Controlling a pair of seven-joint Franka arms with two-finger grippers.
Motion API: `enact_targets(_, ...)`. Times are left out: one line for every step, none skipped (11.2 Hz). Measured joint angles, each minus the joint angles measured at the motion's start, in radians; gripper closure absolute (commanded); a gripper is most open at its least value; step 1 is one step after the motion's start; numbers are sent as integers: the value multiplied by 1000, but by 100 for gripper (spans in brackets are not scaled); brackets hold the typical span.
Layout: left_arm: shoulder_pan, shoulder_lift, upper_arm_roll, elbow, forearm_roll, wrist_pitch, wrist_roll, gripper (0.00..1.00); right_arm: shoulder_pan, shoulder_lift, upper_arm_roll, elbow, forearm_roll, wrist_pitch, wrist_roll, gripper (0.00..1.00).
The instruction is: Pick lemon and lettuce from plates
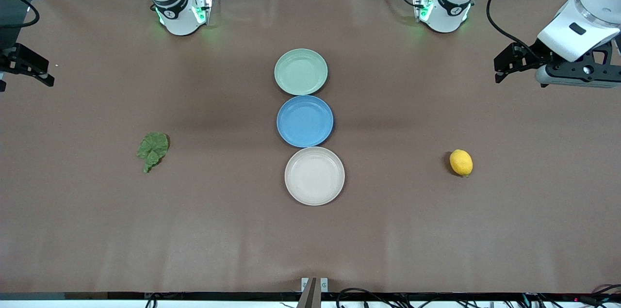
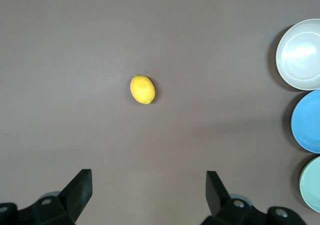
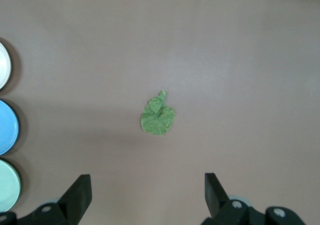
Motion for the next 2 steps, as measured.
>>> enact_targets(0,0,0,0,0,0,0,0,2,0,0,0,0,-5,0,0)
enact_targets(0,0,0,0,0,0,0,0,4,0,0,0,0,-11,0,0)
